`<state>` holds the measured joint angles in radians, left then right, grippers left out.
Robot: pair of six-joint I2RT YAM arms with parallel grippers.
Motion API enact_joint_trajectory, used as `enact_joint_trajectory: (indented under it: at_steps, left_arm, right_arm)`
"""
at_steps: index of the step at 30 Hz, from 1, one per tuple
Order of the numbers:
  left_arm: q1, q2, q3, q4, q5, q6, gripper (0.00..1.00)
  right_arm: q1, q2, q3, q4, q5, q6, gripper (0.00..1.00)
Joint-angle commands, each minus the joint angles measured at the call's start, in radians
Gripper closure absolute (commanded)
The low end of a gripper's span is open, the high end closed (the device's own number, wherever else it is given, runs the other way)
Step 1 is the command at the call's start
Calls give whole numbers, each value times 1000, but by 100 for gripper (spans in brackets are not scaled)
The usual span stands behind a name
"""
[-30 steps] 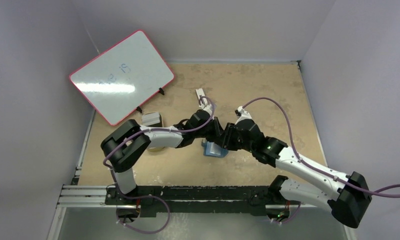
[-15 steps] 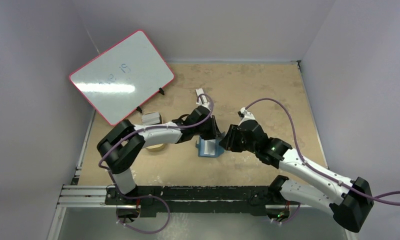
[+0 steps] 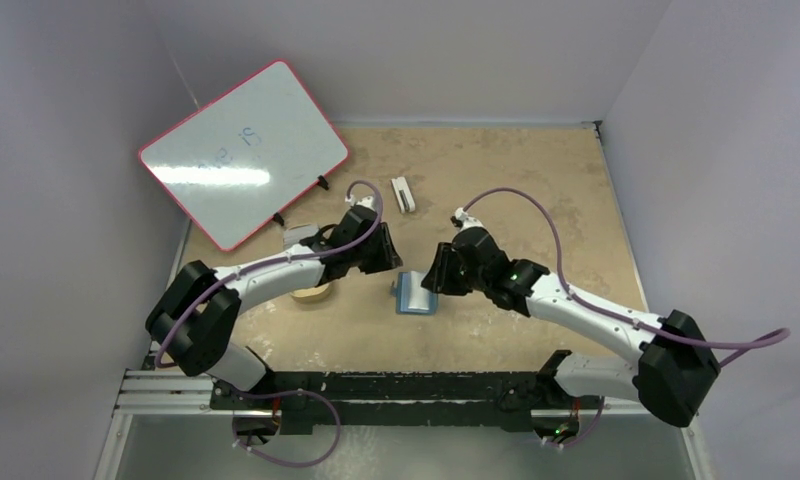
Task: Put the credit cards into the card holder
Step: Open the card holder at the center of the board.
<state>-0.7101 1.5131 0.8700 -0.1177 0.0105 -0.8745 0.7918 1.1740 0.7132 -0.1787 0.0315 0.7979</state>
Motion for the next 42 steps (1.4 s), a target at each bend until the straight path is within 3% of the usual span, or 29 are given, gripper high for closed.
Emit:
enact_joint_trajectory:
  at_steps: [1, 8, 13, 31, 38, 42]
  left_arm:
    - [-3, -10, -33, -5, 7, 55, 70]
    - [-3, 33, -53, 42, 50, 52, 64]
    - [-5, 81, -58, 70, 84, 45, 62]
    - [-5, 143, -90, 188, 139, -7, 58]
    - [-5, 171, -136, 362, 258, -104, 60]
    - [-5, 169, -158, 354, 239, -113, 60]
  right_arm:
    - [1, 19, 81, 89, -53, -19, 64]
    - [1, 142, 102, 98, -61, -19, 61]
    - [-3, 203, 104, 26, 40, -33, 58]
    - [-53, 134, -114, 168, 27, 26, 60]
    - [-108, 112, -200, 248, -36, 32, 61]
    - [-126, 68, -238, 246, -25, 40, 61]
